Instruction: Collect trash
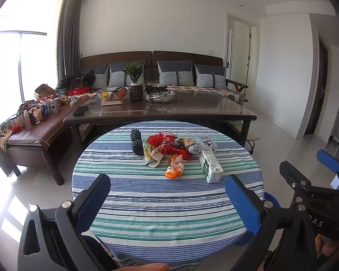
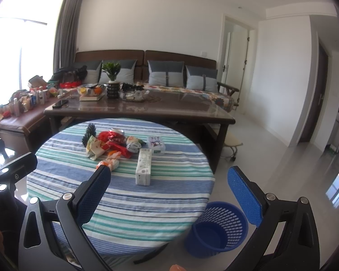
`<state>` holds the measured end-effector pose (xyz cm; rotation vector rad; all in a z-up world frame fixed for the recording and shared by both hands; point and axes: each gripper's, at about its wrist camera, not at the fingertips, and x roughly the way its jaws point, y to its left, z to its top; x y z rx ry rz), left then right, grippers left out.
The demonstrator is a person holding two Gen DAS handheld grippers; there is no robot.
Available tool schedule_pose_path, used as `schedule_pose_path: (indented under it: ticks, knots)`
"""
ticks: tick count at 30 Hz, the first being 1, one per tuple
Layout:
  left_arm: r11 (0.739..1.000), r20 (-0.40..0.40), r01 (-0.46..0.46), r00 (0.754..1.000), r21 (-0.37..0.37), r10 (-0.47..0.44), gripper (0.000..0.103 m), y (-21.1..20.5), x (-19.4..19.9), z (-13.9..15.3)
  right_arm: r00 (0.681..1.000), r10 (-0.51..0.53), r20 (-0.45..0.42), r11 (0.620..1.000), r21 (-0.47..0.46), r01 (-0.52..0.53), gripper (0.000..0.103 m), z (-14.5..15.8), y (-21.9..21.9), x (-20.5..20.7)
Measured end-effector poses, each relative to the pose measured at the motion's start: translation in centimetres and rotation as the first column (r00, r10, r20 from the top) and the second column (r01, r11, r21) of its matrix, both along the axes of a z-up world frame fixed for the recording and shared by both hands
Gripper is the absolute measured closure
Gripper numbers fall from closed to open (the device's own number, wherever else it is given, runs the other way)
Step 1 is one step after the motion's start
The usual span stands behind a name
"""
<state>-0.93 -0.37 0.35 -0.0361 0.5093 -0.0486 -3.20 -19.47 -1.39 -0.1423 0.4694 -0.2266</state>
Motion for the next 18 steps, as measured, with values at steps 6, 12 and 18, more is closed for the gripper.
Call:
schedule_pose_path:
  ticks: [6,12,18]
  knots:
    - [1.000,-0.001,0.000,1.000,0.000,0.000,0.000,-0.07,-0.01,0.02,1.000,-0.002,-0.002,1.000,0.004,0.002,0.000,-0.04,0.03,0.00]
    - [1.000,-0.001,0.000,1.000,0.000,0.000,0.000,-0.08,0.00,0.02,1.000,0.000,-0.005,1.000,0.008,0.000,0.000,-0.09,-0.02,0.03]
    - [1.000,-0.001,0.000,1.000,-0.001,0.000,0.000,-0.04,-0.03,0.00,1.000,0.002,-0.004,1.000,0.012,-0.002,0.000,-0.11,0.03,-0.03]
